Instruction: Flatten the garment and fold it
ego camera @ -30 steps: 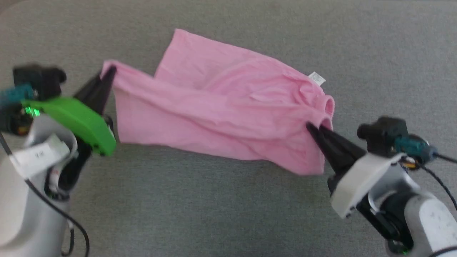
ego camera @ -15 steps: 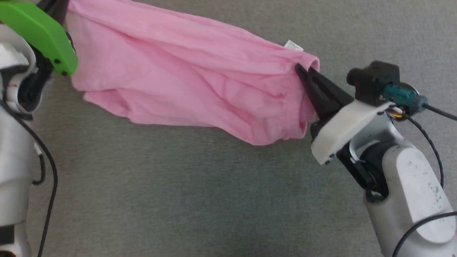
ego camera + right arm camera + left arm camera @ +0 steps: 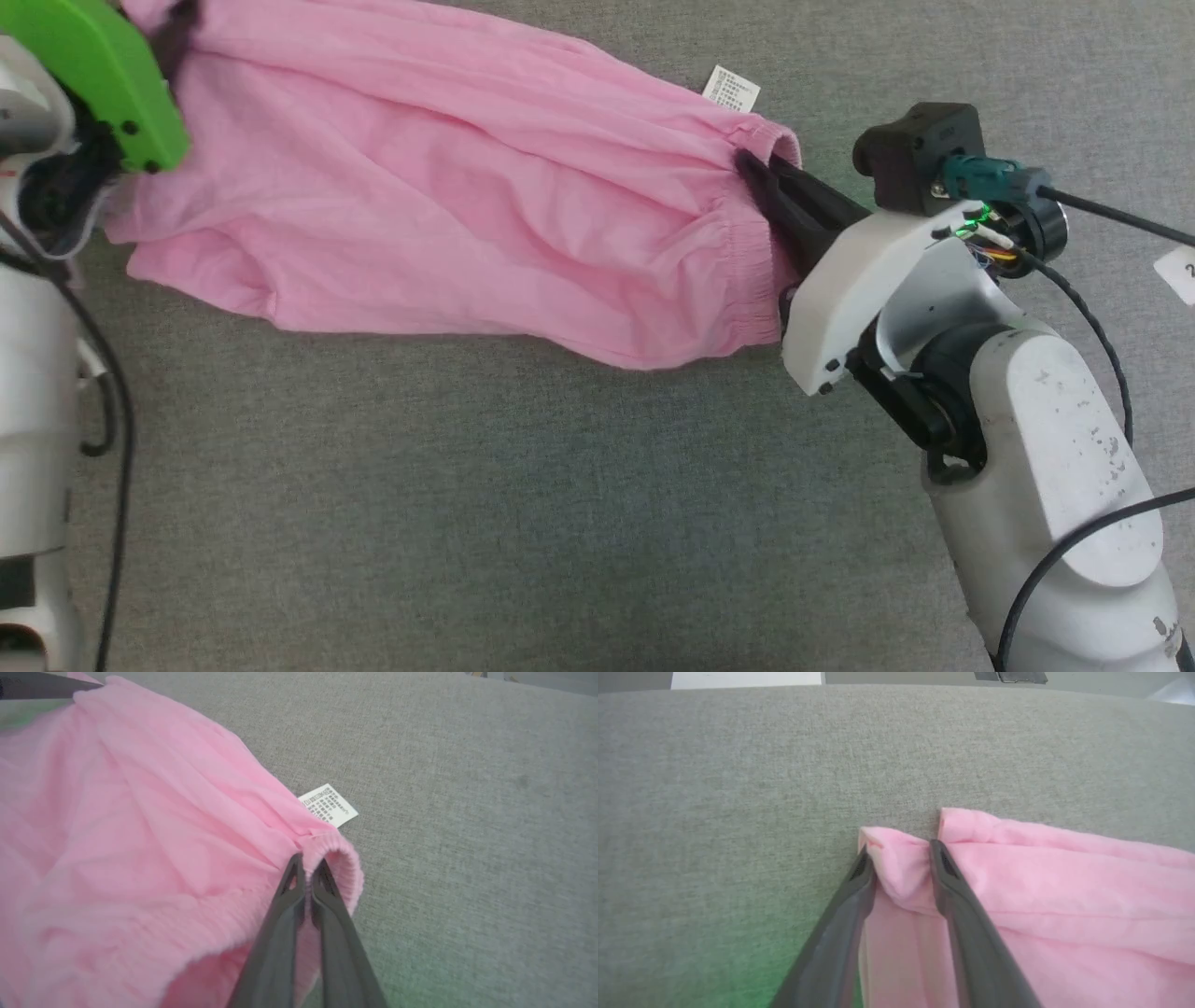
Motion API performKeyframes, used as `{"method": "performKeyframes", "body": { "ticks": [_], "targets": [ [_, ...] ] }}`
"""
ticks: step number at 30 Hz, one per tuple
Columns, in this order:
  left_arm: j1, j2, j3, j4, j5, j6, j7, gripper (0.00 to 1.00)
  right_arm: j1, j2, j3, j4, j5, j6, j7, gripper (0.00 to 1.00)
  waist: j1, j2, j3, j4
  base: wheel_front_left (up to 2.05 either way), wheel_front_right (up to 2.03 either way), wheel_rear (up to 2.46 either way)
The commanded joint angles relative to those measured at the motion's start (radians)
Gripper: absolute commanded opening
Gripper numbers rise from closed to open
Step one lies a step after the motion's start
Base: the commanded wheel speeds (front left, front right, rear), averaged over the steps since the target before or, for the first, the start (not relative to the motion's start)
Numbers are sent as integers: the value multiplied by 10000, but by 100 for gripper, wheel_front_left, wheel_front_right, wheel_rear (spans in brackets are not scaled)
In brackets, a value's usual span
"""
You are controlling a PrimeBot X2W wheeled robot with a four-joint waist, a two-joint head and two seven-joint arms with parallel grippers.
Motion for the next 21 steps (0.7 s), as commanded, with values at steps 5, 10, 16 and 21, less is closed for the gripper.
{"method": "performKeyframes", "body": {
  "ticks": [5, 10, 16, 21],
  "targets": [
    [859, -339, 313, -387, -134, 161, -1127, 100, 667, 38, -392, -264, 82, -15, -33, 100, -1, 0, -638, 375, 0, 0, 0],
    [2105, -483, 829, -1349, -215, 210, -2662, 100, 1849, 65, -844, -879, -8, -15, -1066, 100, -1, 0, -1351, 619, 0, 0, 0],
    [4008, -1025, 1295, -2490, -212, 632, -4247, 100, 3303, 88, -1046, -1467, -325, -15, -2828, 100, -1, 0, -2080, 814, 0, 0, 0],
    [5294, -1764, 1438, -3021, -255, 1095, -5159, 100, 4119, 102, -1290, -1529, -799, -15, -4496, 100, -1, 0, -2426, 864, 0, 0, 0]
  ]
}}
